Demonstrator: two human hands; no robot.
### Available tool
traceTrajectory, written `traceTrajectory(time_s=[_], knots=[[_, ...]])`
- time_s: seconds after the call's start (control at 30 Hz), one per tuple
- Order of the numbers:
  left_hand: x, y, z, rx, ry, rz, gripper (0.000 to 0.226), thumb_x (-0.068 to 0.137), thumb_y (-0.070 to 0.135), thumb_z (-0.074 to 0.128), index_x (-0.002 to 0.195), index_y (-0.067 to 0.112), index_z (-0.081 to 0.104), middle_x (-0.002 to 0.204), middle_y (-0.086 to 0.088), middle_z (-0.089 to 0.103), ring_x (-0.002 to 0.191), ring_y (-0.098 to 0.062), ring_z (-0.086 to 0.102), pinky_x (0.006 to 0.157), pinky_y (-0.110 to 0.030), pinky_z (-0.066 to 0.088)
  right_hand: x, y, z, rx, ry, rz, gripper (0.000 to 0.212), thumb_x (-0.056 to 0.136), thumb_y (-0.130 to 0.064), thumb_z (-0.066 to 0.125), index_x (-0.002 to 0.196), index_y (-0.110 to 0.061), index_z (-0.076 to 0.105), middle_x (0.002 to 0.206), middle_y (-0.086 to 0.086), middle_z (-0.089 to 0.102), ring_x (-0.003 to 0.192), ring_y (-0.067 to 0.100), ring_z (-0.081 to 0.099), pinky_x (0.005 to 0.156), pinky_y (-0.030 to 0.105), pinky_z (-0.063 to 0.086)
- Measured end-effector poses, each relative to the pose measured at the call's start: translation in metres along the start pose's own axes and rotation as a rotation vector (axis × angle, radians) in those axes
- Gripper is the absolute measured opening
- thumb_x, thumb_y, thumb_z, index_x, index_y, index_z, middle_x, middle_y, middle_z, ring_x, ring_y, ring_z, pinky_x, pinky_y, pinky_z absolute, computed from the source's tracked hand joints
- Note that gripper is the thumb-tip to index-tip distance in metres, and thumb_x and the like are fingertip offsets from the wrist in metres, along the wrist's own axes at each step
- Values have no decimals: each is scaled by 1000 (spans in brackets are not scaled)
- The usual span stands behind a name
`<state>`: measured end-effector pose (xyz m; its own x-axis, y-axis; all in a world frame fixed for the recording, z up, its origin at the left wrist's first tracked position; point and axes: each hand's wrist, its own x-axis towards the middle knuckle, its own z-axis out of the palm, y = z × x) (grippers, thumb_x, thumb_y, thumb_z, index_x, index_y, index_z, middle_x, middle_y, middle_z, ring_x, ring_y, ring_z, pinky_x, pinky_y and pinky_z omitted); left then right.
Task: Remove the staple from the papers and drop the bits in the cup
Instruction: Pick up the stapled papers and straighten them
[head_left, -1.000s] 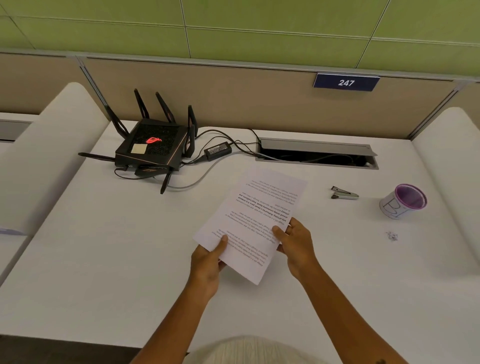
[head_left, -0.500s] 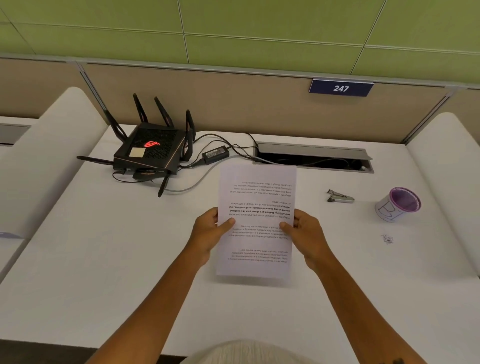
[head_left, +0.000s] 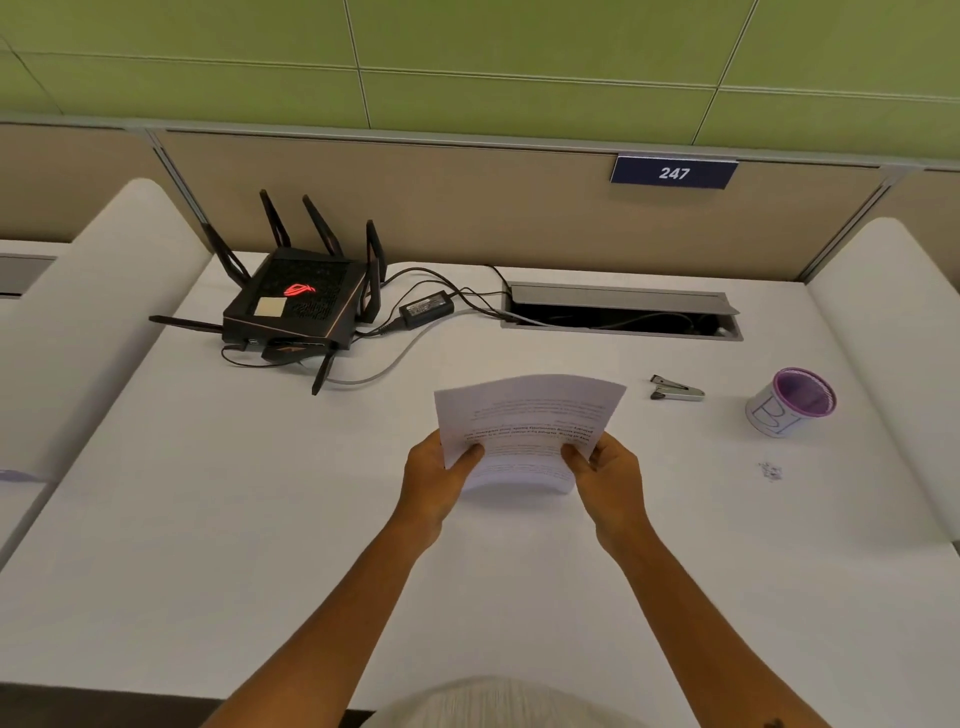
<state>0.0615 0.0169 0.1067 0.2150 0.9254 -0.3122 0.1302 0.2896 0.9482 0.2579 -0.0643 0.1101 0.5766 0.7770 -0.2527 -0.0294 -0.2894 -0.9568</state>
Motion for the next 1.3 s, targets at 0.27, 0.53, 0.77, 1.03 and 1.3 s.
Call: traceTrajectory(time_s=[0.27, 0.53, 0.77, 1.03, 1.3], knots=[[-4, -1, 1, -37, 17, 7, 37, 94, 21, 76, 129, 26, 65, 116, 10, 72, 104, -6, 67, 91, -26, 56, -2, -4, 0, -1, 20, -9, 23, 100, -9, 66, 117, -24, 70, 110, -13, 74, 104, 8, 70, 86, 20, 54], [-13, -11, 0, 17, -2, -33, 27, 95, 27, 75, 121, 25, 68, 112, 6, 73, 101, -13, 70, 74, -18, 59, -6, 5, -3, -69, -65, -1, 28, 102, -19, 65, 128, -27, 67, 115, -9, 74, 102, 15, 72, 78, 26, 61], [-19, -12, -21, -226, 90, -67, 22, 95, 25, 75, 116, 23, 73, 112, 5, 79, 106, -19, 74, 81, -30, 62, -7, -4, -33, -13, -226, 37, 21, 93, -14, 77, 114, -12, 74, 105, 3, 82, 100, 25, 78, 89, 40, 63], [-34, -18, -20, -654, 118, -178, 36, 97, 15, 71, 130, 30, 69, 127, 0, 76, 119, -23, 72, 98, -44, 58, -34, 9, -23, 279, -233, 147, 33, 95, -9, 72, 127, -6, 69, 119, 12, 78, 110, 33, 75, 93, 49, 61], [-47, -30, -6, -776, 66, -221, 47, 97, 16, 71, 141, 28, 62, 132, -4, 74, 122, -26, 71, 99, -51, 59, -57, 15, 19, 236, 34, 98, 21, 94, -11, 75, 109, -25, 74, 103, -7, 81, 92, 16, 79, 73, 33, 65]])
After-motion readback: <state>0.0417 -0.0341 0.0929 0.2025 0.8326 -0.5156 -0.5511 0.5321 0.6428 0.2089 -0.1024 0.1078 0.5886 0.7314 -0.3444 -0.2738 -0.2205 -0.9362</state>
